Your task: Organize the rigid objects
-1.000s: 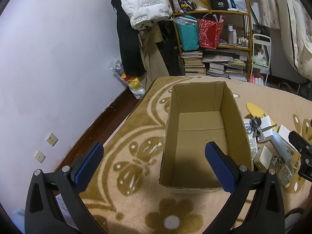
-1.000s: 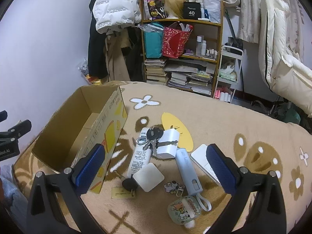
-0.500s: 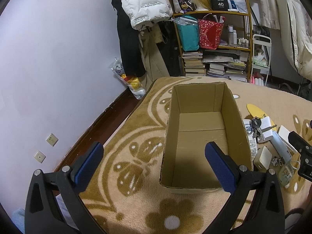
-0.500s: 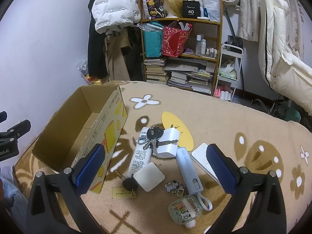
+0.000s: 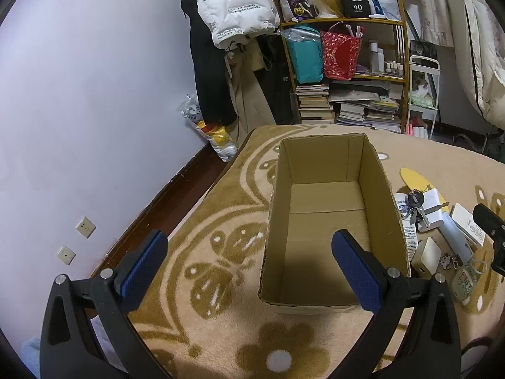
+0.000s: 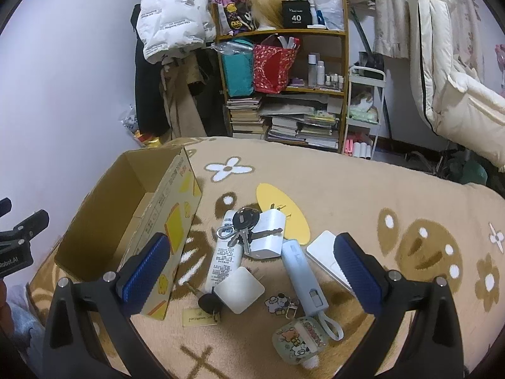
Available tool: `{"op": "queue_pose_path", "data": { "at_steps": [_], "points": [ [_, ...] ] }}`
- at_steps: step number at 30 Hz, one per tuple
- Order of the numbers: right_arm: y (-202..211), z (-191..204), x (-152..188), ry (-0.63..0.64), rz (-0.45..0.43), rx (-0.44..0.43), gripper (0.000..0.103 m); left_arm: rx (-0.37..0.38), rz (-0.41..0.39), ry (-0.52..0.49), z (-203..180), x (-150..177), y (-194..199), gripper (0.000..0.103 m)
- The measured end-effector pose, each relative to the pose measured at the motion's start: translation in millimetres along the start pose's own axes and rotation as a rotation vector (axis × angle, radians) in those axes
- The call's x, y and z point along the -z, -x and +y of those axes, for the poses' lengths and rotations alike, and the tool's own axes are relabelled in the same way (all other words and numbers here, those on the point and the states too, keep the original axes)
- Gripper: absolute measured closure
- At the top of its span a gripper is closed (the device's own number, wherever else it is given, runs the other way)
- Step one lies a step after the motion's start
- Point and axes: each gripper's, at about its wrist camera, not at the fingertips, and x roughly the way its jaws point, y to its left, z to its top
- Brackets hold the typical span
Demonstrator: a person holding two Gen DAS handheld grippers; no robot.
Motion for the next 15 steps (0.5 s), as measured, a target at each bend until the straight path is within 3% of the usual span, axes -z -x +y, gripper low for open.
{"op": "queue_pose_path", "data": {
  "at_steps": [15],
  "points": [
    [0.1, -0.2, 0.9, 0.007, 0.002, 0.002, 0.000, 0.004, -0.001, 0.012, 2.6, -2.1, -0.2, 0.000]
  ]
}}
